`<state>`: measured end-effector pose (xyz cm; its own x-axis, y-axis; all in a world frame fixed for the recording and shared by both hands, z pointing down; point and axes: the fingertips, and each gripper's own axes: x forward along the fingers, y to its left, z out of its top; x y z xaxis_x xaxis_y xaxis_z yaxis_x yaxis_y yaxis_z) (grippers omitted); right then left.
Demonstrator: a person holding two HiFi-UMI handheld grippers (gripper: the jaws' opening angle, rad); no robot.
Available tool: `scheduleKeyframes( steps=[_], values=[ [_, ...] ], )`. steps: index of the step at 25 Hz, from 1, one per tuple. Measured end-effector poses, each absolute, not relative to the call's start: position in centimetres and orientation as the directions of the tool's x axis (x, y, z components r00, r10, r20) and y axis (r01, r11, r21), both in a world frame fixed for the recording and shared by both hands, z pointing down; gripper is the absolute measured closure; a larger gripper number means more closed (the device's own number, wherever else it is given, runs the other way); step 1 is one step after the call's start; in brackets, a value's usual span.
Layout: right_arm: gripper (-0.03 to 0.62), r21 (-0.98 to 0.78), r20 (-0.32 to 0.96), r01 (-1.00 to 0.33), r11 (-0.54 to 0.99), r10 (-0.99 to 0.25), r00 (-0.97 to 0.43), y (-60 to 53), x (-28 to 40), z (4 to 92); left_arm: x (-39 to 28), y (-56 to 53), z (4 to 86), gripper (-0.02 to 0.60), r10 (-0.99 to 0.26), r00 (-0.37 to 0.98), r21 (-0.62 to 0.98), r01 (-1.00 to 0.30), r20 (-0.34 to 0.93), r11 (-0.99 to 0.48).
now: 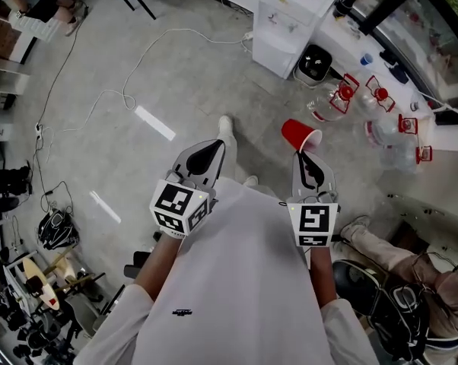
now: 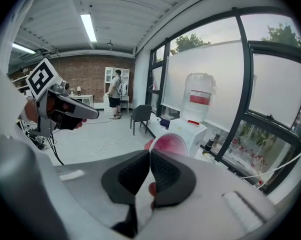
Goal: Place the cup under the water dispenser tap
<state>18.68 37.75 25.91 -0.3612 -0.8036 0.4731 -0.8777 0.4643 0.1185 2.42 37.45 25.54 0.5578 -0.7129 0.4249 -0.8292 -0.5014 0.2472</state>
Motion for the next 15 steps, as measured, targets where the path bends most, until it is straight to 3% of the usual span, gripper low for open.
scheduleKeyframes(
  steps=[15],
  values=[
    [0.572,0.1,0.53,-0.878,0.468,-0.772,-0.351,19.8,14.0,25.7,-1.5,18.1,25.3,0.581,-0.661,0.61,0.297,-0.791,0.436,-0.534]
  ],
)
